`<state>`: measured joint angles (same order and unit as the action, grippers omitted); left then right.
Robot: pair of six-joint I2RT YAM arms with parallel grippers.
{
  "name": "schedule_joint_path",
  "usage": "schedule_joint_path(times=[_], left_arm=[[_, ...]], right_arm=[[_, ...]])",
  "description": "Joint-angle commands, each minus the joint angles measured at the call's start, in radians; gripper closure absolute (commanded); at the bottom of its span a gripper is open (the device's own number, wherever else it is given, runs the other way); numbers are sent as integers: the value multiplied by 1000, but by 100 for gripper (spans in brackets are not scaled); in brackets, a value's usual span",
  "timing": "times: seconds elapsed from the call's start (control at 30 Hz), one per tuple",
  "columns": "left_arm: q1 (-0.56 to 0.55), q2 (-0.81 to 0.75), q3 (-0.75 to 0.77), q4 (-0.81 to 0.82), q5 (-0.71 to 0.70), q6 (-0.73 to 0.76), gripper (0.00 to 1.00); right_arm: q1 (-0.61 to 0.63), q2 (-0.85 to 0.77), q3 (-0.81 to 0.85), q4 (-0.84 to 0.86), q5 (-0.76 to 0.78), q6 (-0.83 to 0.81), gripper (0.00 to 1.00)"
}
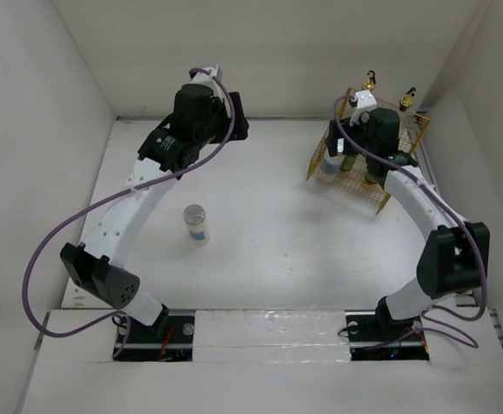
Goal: Organize the condiment bottles
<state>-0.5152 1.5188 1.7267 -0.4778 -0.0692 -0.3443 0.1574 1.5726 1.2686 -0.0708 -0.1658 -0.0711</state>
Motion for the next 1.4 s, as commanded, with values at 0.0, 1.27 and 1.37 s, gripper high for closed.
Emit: schedule_joint_path(times=[0.0, 1.27, 1.37], left_arm=[[0, -9, 140, 22, -35, 16, 30], [0, -65, 251, -25, -118, 16, 35], [0, -65, 260, -25, -148, 37, 33]], right_arm=[[74, -138, 71, 42, 61, -2, 21], [811, 511, 477, 20, -221, -122, 69], [780, 313, 361, 63, -221, -78, 70]])
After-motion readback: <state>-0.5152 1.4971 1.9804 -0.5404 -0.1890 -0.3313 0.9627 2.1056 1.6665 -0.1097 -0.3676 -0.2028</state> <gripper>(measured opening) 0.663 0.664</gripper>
